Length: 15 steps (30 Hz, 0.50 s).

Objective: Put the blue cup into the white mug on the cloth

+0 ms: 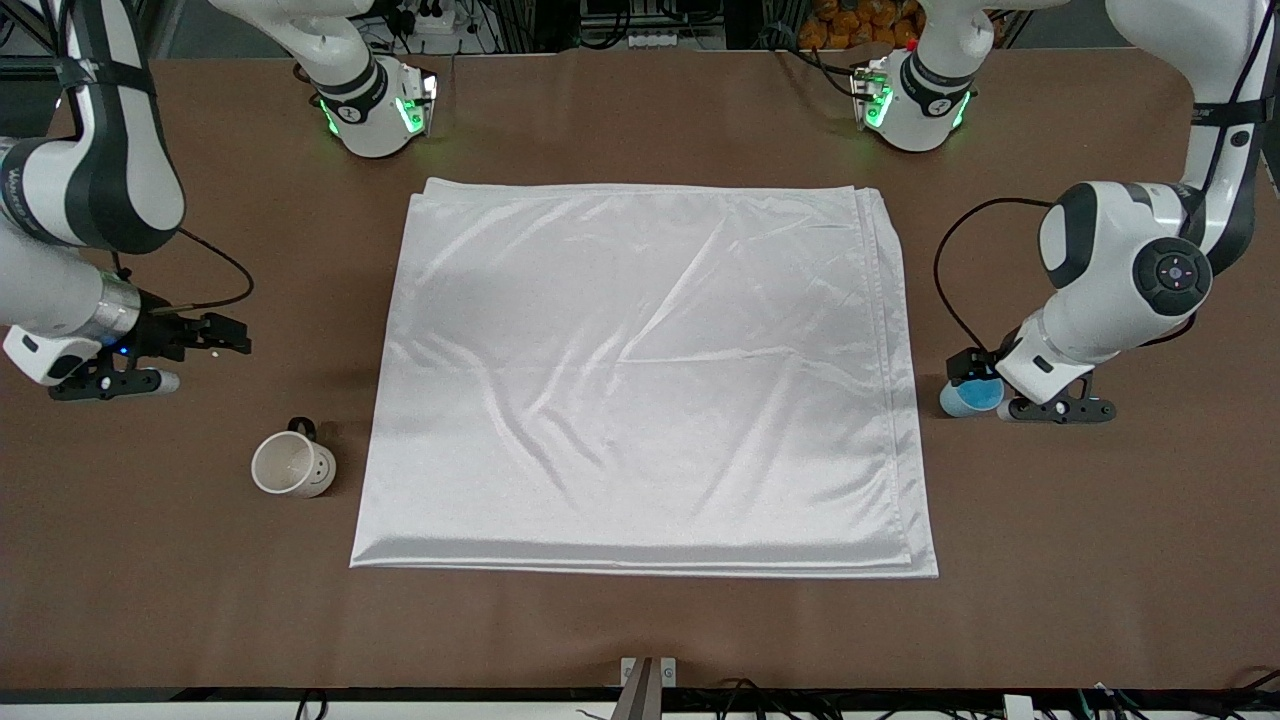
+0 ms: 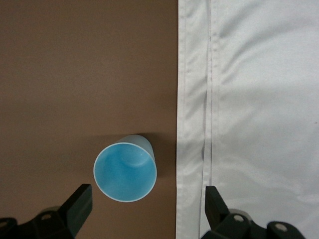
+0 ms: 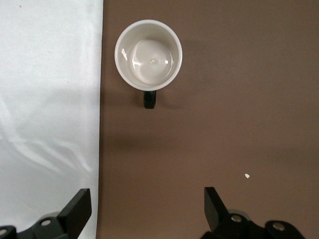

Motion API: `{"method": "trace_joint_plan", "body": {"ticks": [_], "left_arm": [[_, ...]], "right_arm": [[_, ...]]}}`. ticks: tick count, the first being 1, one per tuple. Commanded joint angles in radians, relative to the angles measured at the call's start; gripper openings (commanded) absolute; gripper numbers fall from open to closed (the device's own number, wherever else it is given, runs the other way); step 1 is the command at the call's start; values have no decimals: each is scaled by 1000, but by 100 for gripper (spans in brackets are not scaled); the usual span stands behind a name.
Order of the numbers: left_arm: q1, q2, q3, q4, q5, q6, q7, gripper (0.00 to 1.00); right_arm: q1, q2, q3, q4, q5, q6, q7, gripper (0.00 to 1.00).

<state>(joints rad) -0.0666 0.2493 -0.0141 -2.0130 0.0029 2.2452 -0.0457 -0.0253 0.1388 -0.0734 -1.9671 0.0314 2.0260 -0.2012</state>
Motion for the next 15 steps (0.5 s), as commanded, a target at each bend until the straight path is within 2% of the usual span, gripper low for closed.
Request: {"method": "trace_joint_plan", "body": {"ticks": [1, 15], "left_arm": [[5, 19, -1, -9, -6, 34, 18, 99], [-7, 80, -3, -35, -6, 106, -2, 97]], "right_arm": [[7, -7, 1, -87, 4, 114, 13, 100], [11, 119, 3, -104, 18, 313, 16, 98]]}}
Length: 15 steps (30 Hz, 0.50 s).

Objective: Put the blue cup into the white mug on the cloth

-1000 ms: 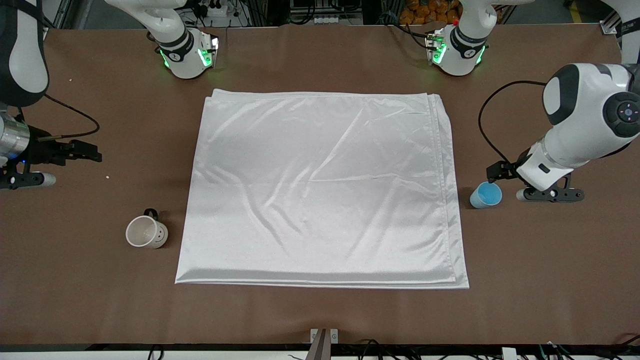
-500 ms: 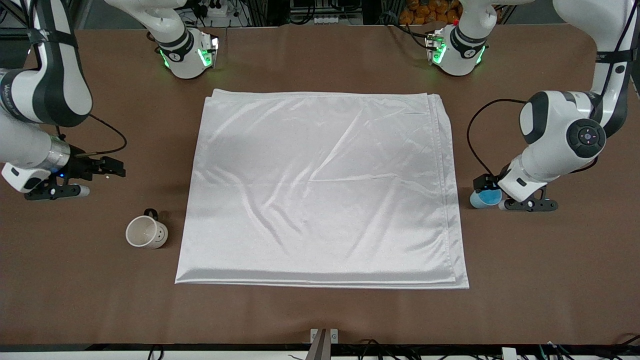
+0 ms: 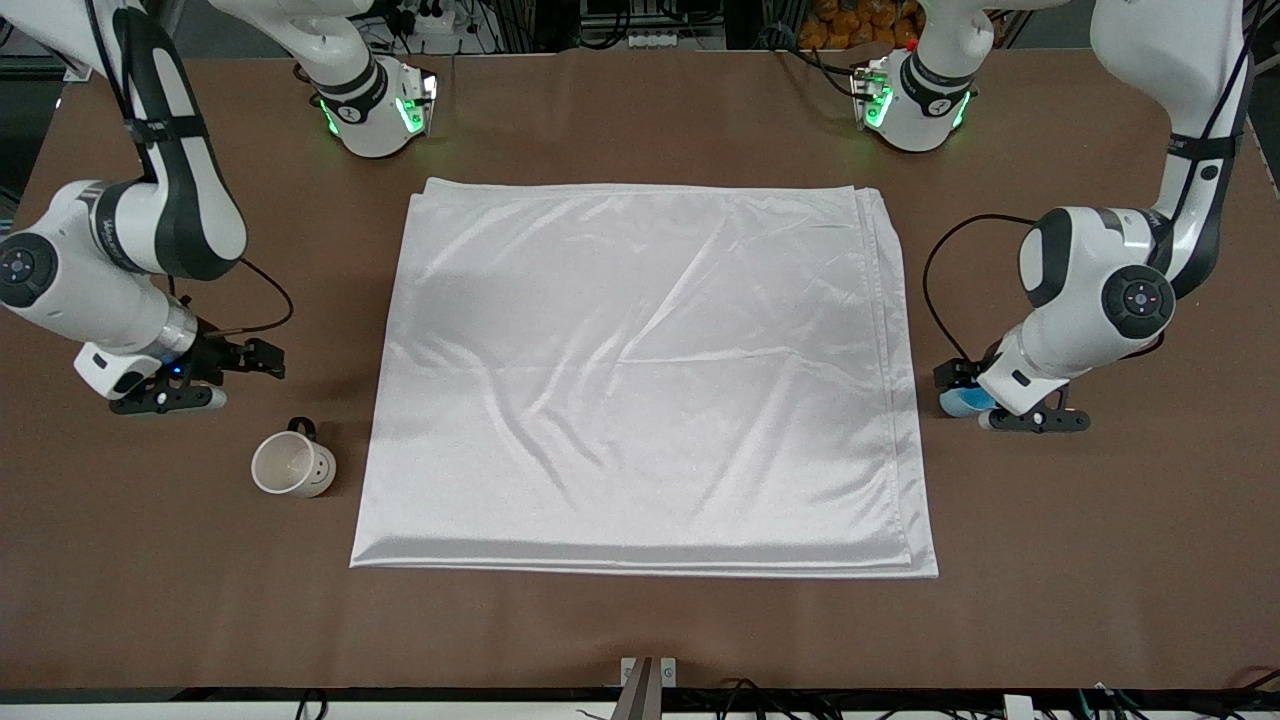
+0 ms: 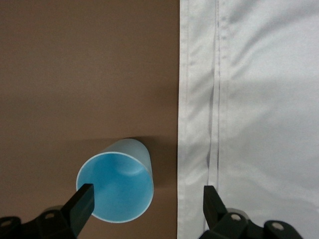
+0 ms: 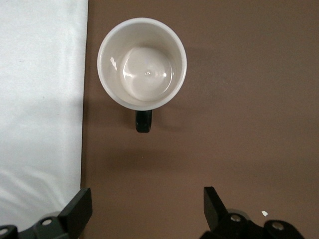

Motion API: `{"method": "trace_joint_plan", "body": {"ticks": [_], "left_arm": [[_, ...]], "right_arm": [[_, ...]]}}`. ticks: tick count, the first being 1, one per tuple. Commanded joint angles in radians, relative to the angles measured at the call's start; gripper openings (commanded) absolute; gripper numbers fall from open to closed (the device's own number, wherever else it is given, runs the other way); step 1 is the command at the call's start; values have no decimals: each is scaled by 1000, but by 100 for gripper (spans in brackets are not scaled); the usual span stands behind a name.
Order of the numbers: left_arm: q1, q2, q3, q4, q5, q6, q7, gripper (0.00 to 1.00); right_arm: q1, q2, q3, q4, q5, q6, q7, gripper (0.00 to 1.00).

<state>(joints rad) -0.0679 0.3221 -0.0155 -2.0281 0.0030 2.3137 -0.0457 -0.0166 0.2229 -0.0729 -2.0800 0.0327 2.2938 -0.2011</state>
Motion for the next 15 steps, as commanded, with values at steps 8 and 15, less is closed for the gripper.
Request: {"method": "trace_joint_plan", "body": {"ticks": [8, 15], "left_arm": [[-7, 28, -1, -21, -6, 44, -2, 95], [-9, 37, -1, -21, -5, 44, -3, 91]], "right_arm": [[6, 99, 4, 11, 30, 134, 14, 97], [24, 157, 4, 38, 59, 187, 16, 94]]}}
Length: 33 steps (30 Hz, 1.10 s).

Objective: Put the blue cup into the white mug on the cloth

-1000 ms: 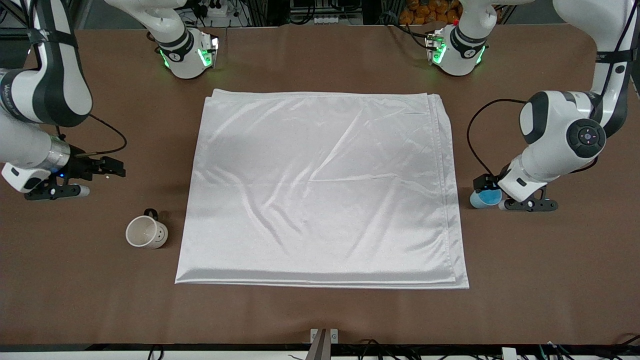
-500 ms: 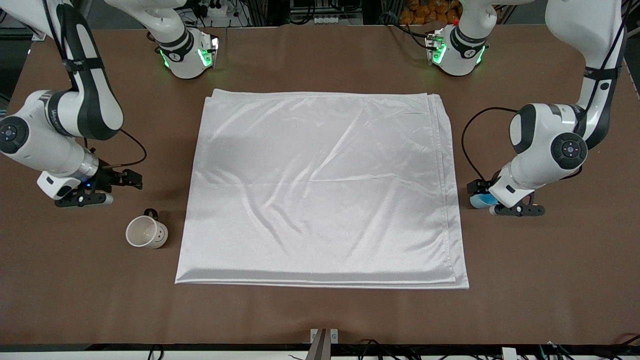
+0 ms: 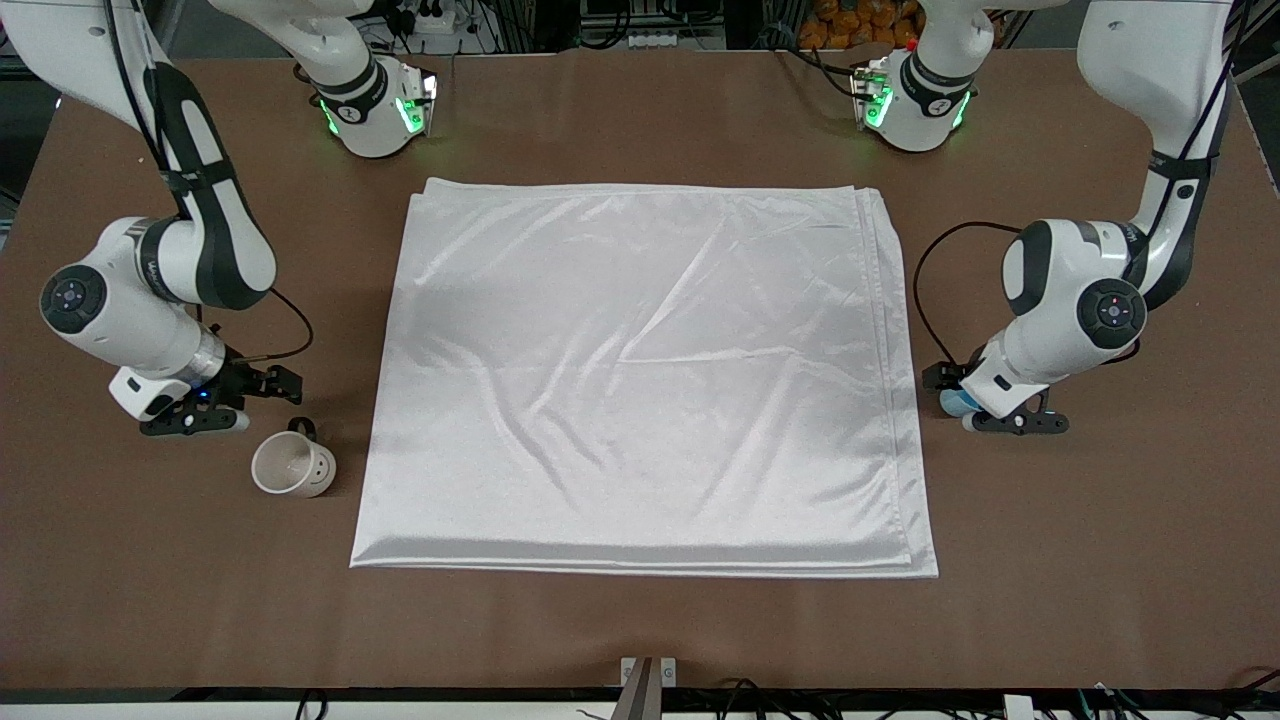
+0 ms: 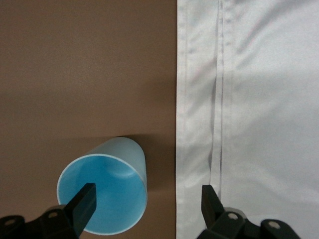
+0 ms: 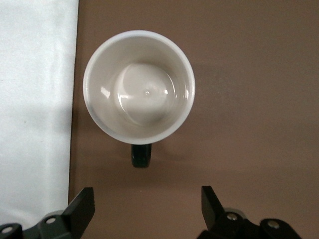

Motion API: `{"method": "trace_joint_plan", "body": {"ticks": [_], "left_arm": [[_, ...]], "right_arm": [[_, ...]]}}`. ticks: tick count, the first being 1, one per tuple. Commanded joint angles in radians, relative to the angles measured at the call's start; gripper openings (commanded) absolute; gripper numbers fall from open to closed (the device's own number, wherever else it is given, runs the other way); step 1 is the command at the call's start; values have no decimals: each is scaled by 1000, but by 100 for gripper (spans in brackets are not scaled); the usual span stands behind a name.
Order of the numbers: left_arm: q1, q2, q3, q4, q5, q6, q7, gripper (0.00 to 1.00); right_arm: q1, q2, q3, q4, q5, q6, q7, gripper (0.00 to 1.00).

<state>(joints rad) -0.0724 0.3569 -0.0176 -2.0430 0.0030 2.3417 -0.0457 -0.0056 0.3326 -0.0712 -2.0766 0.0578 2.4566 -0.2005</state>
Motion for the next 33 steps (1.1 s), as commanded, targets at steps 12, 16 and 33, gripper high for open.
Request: {"method": "trace_joint_plan", "body": {"ticks": [12, 16, 33], "left_arm": [[-6, 34, -1, -25, -4, 68, -11, 87], [-7, 37, 1, -28, -4, 68, -9, 86], [-6, 54, -1, -32, 26, 82, -11, 62]], "right_arm": [[22, 98, 1, 61, 40, 59, 6, 83], [24, 111, 1, 72, 40, 59, 6, 77], [26, 140, 1, 90, 39, 78, 1, 38]]}}
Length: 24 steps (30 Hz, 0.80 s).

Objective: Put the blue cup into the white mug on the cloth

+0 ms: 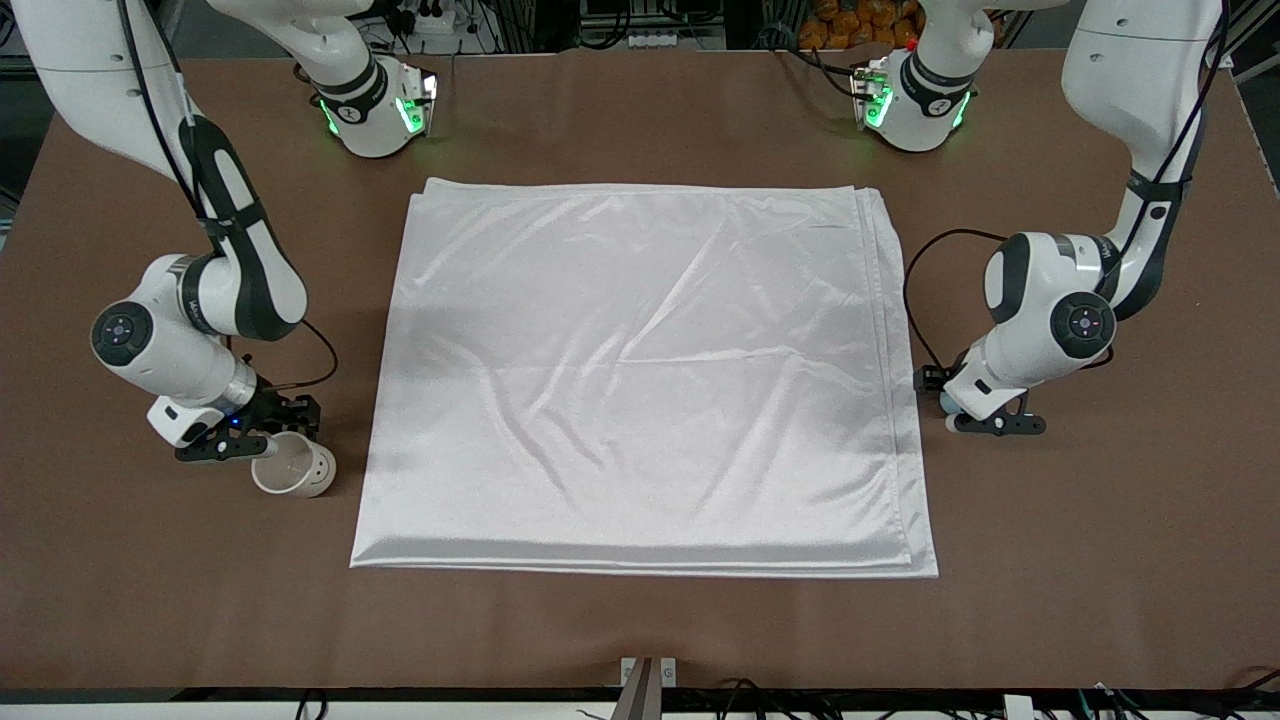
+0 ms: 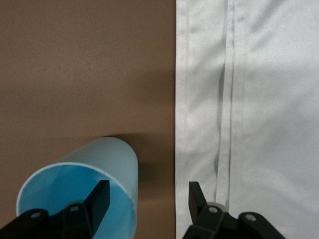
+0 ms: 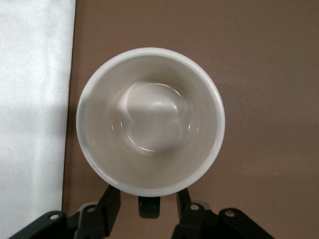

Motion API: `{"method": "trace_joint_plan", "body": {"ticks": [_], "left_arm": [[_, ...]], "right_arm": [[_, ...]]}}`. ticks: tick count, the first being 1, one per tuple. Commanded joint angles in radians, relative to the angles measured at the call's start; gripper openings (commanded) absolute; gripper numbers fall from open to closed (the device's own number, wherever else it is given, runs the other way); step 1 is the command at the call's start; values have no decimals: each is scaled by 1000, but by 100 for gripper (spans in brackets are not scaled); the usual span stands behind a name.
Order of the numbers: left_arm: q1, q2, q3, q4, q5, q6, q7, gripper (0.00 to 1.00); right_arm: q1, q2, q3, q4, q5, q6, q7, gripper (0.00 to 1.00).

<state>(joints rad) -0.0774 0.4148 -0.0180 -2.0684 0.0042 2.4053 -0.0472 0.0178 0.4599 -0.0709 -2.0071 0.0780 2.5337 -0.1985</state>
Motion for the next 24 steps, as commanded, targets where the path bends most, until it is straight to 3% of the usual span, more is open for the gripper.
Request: {"method": "trace_joint_plan", "body": {"ticks": [1, 10, 19, 21, 24], "left_arm": [[-1, -4, 0, -7, 25, 18, -10, 60], [1, -4, 0, -4, 33, 18, -7, 35], [5, -11, 0, 4, 34, 17, 6, 14], [7, -14, 1, 5, 34, 15, 10, 2], [13, -16, 0, 14, 34, 11, 41, 0]], "right_arm": [[4, 13, 0, 22, 19, -1, -1, 34], [10, 11, 2, 21, 17, -1, -1, 0], [42, -18, 3, 27, 19, -16, 4, 0], [57, -30, 3, 37, 19, -38, 5, 0], [70, -38, 3, 80, 19, -107, 7, 0]]}}
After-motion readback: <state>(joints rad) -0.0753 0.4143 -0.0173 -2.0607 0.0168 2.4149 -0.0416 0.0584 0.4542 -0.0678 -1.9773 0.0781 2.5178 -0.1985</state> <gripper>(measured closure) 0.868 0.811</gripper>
